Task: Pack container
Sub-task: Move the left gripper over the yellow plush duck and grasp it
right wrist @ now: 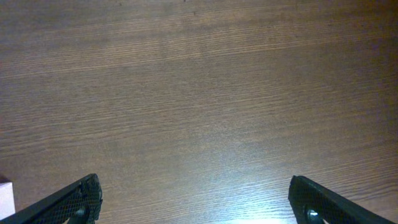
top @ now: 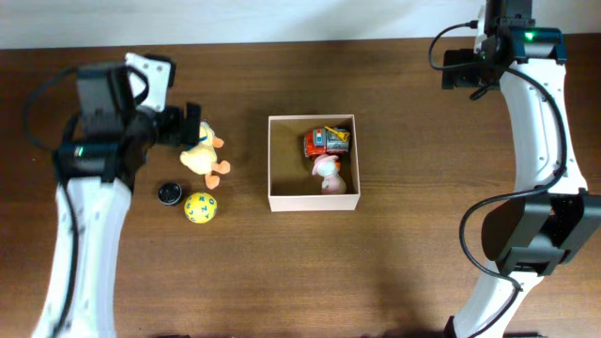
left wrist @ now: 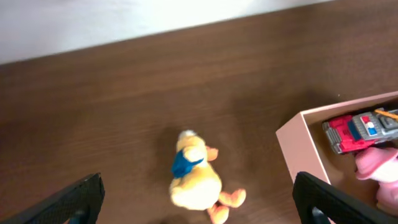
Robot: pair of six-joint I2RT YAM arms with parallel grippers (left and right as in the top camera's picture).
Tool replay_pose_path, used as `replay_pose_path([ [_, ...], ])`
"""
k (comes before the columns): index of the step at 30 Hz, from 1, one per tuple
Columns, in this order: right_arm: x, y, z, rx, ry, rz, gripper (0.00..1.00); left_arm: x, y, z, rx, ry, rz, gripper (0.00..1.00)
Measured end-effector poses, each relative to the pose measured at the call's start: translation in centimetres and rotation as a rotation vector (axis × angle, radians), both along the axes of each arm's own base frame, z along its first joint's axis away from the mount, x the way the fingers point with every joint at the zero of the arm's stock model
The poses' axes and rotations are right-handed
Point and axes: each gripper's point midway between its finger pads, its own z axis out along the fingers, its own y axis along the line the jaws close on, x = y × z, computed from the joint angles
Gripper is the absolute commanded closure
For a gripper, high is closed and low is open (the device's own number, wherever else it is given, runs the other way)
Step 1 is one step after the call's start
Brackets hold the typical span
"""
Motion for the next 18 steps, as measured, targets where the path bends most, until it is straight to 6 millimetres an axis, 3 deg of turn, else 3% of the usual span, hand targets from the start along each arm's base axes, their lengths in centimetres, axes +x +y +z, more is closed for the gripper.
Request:
replay_pose_path([
  [2, 0.0, 0.0, 0.0, 0.001, 0.0, 0.0, 0.01, 1.3, -0.3, -1.6, -0.015, 0.024, -0.011, 0.0],
  [5, 0.0, 0.0, 0.0, 0.001, 0.0, 0.0, 0.01, 2.9, -0.5, -3.9, -0.029, 0.056, -0.021, 0.18],
  [9, 0.0, 0.0, 0.0, 0.0, 0.0, 0.0, 0.01, 4.7, -0.5, -7.2, -0.04, 0.102, -0.021, 0.35],
  [11, 0.0, 0.0, 0.0, 0.0, 0.0, 0.0, 0.01, 5.2, -0.6, -9.0, -0.044, 0.136, -0.02, 0.34],
  [12, 0.0, 0.0, 0.0, 0.0, 0.0, 0.0, 0.01, 5.4, -0.6, -10.2, -0.045, 0.161, -0.022, 0.2],
  [13, 0.0, 0.0, 0.0, 0.0, 0.0, -0.001, 0.01, 5.5, -0.6, -11.1, -0.046, 0.179, -0.022, 0.17],
  [18, 0.0, 0.0, 0.0, 0.0, 0.0, 0.0, 0.01, 5.4, -0.6, -16.4, -0.053, 0.305, -0.018, 0.16],
])
